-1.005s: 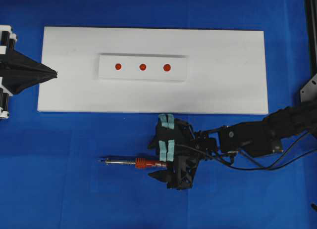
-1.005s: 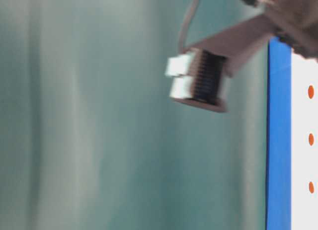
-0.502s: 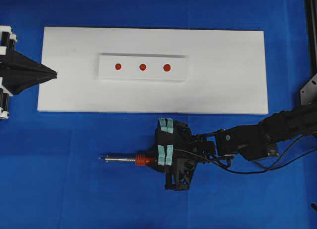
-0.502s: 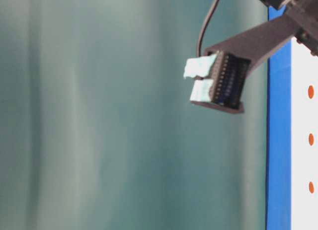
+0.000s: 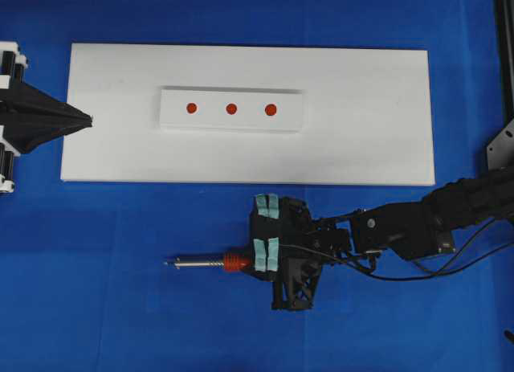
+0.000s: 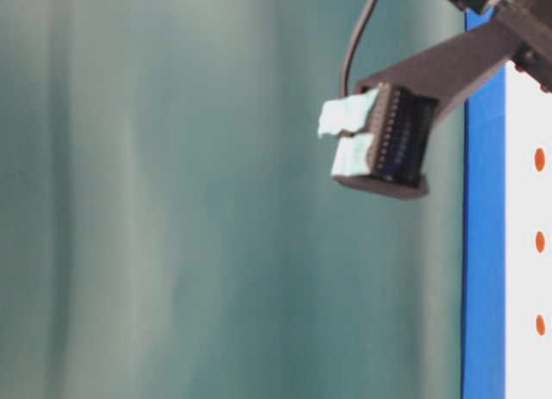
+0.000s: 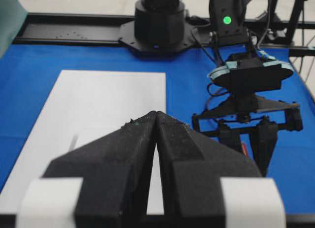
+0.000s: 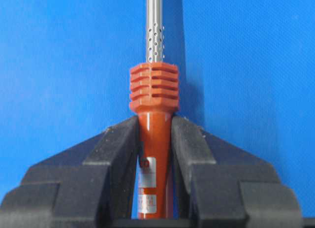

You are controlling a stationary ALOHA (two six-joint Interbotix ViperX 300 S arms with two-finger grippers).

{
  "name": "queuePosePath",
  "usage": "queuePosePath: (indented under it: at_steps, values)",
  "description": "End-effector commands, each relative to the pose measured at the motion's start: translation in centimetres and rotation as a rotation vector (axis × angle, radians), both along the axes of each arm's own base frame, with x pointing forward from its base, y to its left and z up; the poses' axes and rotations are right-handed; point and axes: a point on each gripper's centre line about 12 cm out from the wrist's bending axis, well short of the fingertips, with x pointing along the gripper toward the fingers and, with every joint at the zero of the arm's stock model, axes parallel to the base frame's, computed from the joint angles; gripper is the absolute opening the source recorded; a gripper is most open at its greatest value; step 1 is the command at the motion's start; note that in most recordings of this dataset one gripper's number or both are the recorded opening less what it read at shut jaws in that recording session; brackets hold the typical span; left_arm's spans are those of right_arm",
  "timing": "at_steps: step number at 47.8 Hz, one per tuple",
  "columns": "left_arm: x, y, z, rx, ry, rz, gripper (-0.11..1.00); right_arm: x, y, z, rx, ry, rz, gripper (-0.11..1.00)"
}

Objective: Touch the tip of the soldering iron to the mark.
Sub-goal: 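Close the right gripper around the soldering iron's red handle, then lift the soldering iron and carry it above the red dots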

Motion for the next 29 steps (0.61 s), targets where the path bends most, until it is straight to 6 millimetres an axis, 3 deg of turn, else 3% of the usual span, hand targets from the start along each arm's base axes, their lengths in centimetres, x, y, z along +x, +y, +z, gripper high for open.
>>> queuePosePath:
  at_steps: [1, 15, 29]
  values:
    - [0.1, 0.0, 0.5, -0.002, -0.017, 0.0, 0.02, 0.4, -0.1, 3.6, 0.02, -0.077, 0.001, 0.06]
    - [0.1, 0.0, 0.5, -0.002, -0.018, 0.001, 0.02, -1.3, -1.4, 11.3, -0.007, -0.106, 0.048, 0.06]
    - [0.1, 0.0, 0.5, -0.003, -0.018, 0.001, 0.02, -2.7, -2.0, 17.3, -0.084, -0.117, 0.108, 0.06]
